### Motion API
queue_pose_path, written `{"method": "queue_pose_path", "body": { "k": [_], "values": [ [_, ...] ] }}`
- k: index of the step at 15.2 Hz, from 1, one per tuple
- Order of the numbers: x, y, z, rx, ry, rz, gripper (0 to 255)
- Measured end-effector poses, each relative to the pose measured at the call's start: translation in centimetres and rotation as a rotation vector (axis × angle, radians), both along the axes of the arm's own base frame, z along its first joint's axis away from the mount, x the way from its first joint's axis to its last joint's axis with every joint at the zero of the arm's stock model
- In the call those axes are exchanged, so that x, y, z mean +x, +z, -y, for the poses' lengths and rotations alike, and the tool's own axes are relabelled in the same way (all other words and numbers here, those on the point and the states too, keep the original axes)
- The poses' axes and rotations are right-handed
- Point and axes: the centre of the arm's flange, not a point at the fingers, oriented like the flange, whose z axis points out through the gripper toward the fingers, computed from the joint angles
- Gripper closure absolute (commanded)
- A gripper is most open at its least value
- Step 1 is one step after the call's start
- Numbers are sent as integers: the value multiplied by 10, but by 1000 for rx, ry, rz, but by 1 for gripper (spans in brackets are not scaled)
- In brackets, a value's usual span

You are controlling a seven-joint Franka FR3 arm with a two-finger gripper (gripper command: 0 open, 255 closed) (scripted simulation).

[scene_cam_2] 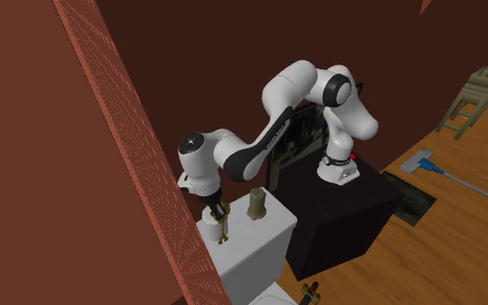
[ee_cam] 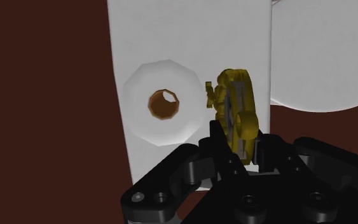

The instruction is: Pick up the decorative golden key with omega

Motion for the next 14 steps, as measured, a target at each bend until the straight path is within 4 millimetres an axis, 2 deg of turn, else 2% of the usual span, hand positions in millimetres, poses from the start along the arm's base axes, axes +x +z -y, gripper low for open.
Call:
{"method": "queue_pose_path", "body": {
  "k": [14],
  "values": [
    [0, 72, 0, 0, 0, 0, 255]
  ]
}}
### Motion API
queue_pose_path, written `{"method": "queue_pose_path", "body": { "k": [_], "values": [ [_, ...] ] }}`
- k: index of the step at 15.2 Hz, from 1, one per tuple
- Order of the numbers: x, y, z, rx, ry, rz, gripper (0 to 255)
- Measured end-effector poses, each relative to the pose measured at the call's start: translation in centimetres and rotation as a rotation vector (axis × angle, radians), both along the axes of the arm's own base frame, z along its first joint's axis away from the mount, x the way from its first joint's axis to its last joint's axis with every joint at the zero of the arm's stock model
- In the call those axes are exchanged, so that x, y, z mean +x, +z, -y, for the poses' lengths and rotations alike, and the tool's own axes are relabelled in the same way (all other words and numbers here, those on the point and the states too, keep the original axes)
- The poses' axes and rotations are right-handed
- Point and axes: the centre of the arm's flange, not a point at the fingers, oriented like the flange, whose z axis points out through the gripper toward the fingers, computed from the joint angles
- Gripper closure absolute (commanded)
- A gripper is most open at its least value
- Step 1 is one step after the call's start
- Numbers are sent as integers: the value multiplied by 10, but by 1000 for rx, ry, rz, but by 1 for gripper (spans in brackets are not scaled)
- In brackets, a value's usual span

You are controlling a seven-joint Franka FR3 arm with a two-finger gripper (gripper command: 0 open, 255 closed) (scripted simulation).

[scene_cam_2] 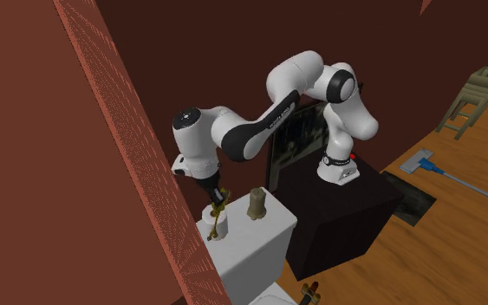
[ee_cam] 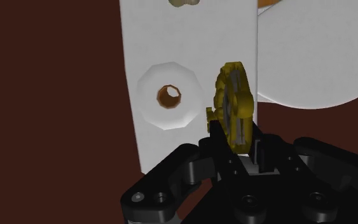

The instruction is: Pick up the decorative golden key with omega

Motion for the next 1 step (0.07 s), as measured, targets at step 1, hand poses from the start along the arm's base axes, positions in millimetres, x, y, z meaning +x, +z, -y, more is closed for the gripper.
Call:
{"method": "queue_pose_path", "body": {
  "k": [1],
  "values": [
    [0, 3, 0, 0, 0, 0, 255]
  ]
}}
